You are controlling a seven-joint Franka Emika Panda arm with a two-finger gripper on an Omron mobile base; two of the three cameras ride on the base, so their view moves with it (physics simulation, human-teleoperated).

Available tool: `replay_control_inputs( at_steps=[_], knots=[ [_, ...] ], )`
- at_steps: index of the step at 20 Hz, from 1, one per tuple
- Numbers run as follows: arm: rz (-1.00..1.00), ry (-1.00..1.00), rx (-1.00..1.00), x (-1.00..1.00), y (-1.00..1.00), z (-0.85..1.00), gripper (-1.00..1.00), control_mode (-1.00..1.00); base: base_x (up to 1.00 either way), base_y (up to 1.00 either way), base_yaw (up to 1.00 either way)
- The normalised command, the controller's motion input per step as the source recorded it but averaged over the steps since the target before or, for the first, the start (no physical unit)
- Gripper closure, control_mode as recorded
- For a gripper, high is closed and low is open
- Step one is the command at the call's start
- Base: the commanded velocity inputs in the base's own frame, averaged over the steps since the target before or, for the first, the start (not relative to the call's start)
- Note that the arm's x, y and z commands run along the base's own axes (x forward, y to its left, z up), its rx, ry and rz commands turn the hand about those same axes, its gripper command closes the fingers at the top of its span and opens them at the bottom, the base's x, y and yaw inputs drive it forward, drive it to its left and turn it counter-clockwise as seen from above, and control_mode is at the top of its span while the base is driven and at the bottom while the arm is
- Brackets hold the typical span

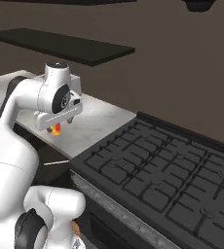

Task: Pick up the straw from the left drawer and put it inside the smoothie cup.

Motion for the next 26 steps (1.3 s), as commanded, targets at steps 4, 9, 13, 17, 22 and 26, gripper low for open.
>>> replay_control_inputs(
  at_steps=[4,9,13,17,22,26],
  knots=[
    [0.00,0.00,0.00,0.00,0.00,0.00,-1.00,1.00,0.32,-0.12,0.65],
    [0.00,0.00,0.00,0.00,0.00,0.00,-1.00,1.00,0.52,0.00,0.46],
    [0.00,0.00,0.00,0.00,0.00,0.00,-1.00,1.00,0.54,0.00,0.31],
    [0.01,0.02,0.00,0.00,0.02,-0.05,-1.00,-1.00,0.02,0.00,0.05],
    [-0.14,0.14,-0.15,0.68,0.83,-0.92,-1.00,-1.00,0.00,0.00,0.00],
    [-0.30,0.17,-0.25,0.94,1.00,-1.00,-1.00,-1.00,0.00,0.00,0.00]
  ],
)
